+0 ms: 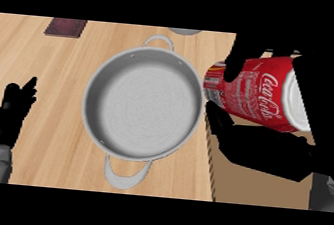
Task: Pick the can from the tray and place it in the pot
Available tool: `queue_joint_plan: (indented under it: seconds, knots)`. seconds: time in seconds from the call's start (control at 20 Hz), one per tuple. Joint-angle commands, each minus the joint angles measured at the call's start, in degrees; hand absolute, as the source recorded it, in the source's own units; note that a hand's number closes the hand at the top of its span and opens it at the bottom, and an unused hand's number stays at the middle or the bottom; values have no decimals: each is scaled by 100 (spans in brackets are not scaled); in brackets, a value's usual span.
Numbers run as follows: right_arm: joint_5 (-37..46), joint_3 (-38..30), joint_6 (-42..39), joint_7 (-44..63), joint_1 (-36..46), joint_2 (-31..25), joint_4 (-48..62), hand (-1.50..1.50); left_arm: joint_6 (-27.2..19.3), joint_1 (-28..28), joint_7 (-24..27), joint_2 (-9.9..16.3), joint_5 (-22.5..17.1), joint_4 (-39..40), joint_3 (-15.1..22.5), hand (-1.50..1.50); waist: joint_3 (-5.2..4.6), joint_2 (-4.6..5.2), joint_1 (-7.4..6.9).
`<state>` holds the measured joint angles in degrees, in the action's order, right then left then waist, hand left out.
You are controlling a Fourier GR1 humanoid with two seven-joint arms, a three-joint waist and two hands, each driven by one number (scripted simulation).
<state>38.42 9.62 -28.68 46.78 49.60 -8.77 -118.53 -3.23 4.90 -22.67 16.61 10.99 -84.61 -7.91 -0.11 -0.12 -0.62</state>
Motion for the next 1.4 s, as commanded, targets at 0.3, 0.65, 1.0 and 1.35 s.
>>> queue_joint_plan:
  seconds: [0.3, 0.65, 1.0, 1.35]
  knots:
    - [299, 592, 470, 19, 656, 865, 2076, 150, -11, -46, 126, -68, 73, -44, -5, 0, 9, 10, -16]
    - [-627, 1608, 1921, 481, 538, 875, 3375, 150, -28, 338, 155, -129, 109, 490, -22, 0, 2, 39, -85]
    - [-1320, 1434, 3191, -594, 314, 877, 4161, -150, 32, -84, 81, -109, 64, -92, -59, 0, 12, 27, -94]
    - [-1760, 1176, 5152, -1338, 20, 877, 4063, -150, 300, 423, 34, 188, -143, 322, -318, 0, 13, 48, -48]
